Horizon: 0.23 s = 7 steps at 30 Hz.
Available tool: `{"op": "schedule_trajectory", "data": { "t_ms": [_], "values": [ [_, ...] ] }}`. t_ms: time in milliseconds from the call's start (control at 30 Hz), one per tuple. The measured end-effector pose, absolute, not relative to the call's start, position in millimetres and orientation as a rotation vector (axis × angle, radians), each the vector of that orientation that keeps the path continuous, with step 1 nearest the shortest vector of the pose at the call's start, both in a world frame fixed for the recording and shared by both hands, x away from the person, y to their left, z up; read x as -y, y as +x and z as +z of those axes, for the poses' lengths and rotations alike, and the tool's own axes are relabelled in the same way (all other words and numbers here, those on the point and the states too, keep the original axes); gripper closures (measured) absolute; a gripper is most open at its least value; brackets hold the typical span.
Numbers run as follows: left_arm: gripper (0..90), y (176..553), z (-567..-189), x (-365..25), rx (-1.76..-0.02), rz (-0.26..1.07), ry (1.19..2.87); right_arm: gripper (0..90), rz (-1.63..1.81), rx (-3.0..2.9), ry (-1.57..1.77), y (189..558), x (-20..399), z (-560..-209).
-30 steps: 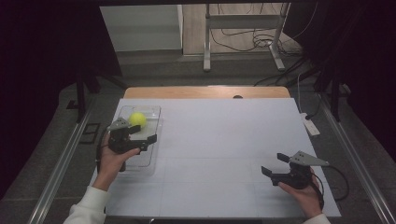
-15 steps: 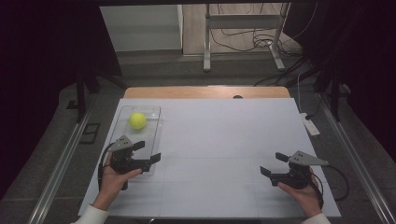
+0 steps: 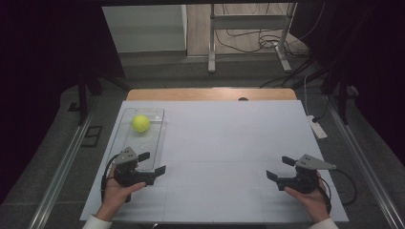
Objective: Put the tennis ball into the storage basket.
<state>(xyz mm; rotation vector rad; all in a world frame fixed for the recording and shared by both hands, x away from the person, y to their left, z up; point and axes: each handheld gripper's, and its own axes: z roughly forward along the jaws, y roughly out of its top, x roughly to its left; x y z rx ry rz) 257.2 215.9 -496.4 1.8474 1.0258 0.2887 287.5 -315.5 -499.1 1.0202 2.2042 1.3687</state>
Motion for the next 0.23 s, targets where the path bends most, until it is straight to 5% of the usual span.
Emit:
{"op": "schedule_trajectory", "data": {
  "t_ms": [233],
  "values": [
    [12.2,256.9,-496.1,-215.4,-1.023,0.28,1.841,11.9,1.38,-2.204,1.019,287.2,316.4,-498.8]
  ]
}}
